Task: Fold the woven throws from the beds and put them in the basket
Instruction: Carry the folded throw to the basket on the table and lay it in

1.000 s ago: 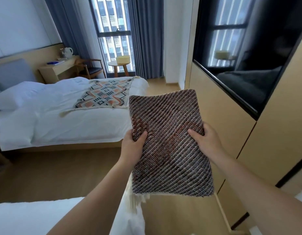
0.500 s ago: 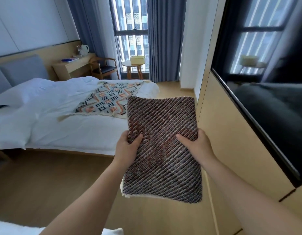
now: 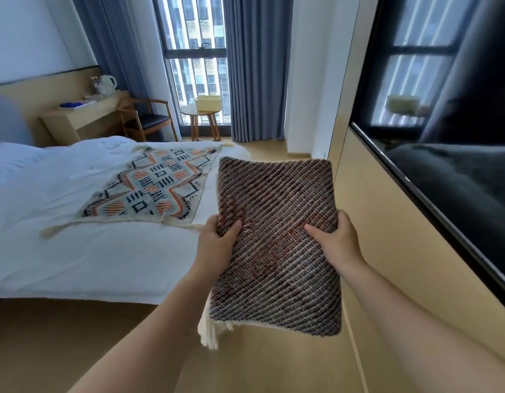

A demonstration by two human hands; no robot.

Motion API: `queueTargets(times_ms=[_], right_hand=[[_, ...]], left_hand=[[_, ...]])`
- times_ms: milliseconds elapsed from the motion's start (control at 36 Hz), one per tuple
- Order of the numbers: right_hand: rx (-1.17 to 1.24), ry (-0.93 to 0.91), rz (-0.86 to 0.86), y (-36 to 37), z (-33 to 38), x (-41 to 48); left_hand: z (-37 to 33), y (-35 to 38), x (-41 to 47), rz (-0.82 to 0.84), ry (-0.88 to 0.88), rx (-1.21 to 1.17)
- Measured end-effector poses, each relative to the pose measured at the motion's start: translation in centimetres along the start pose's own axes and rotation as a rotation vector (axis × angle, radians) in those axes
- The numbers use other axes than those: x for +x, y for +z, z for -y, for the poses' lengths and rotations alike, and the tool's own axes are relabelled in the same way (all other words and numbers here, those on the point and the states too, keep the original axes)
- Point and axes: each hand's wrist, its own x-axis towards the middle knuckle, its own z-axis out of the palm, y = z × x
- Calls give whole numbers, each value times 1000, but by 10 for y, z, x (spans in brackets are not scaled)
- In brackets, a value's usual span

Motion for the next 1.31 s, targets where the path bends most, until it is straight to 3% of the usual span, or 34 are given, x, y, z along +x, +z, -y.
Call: queueTargets(times_ms=[306,584,1000,1306], right_hand=[[-35,-40,-88,51,25,126],[-31,-46,-98,61,7,242],[9,-97,-20,38,-16,483],[2,-118,41,52,-15,603]], left_hand=[[-4,22,155,81,50,13],[-7,73,259,107,58,45],[-27,211,435,-28,58,36],[-29,258,533,-100,71,54]])
